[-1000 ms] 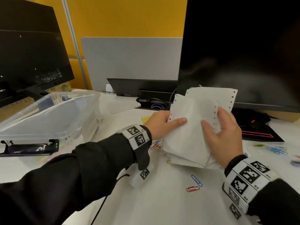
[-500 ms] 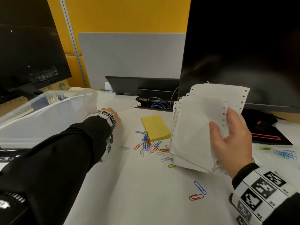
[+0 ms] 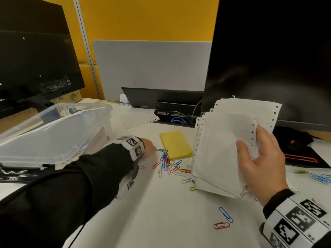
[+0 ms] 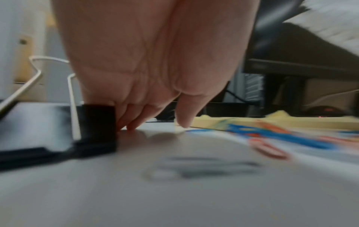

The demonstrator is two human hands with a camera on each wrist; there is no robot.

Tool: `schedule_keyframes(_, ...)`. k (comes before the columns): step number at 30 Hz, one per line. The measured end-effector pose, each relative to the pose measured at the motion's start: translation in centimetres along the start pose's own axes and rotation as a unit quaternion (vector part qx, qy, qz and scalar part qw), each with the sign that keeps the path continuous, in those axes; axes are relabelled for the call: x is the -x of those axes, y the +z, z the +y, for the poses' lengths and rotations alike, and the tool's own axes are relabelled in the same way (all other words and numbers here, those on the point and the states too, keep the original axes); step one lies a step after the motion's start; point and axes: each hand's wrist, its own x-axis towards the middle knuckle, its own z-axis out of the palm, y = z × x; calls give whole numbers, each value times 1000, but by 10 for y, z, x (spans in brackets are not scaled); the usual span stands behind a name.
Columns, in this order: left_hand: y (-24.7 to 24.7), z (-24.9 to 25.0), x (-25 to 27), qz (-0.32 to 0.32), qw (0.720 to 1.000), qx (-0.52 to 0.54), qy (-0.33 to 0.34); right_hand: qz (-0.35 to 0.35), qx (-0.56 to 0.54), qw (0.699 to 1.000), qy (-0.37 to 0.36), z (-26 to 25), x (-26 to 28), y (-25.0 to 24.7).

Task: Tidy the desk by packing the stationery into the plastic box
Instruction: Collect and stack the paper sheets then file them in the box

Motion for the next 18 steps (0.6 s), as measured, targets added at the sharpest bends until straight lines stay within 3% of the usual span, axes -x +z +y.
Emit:
schedule_keyframes(5,17,30,22,-10,998,52,45,0,-1,1000,-1,-2,1,0)
schedule_keyframes(8,5,28,22,51,996,70,36,-1,-3,1000,-3,-2,1,0)
schedule_keyframes(13,-26,0,0,86,995,34,-37,-2,2,1000,-3,-2,1,0)
schedule_keyframes(18,-19,-52,-52,34,993,-19,-107,-5,4,1000,-3,0,1,0)
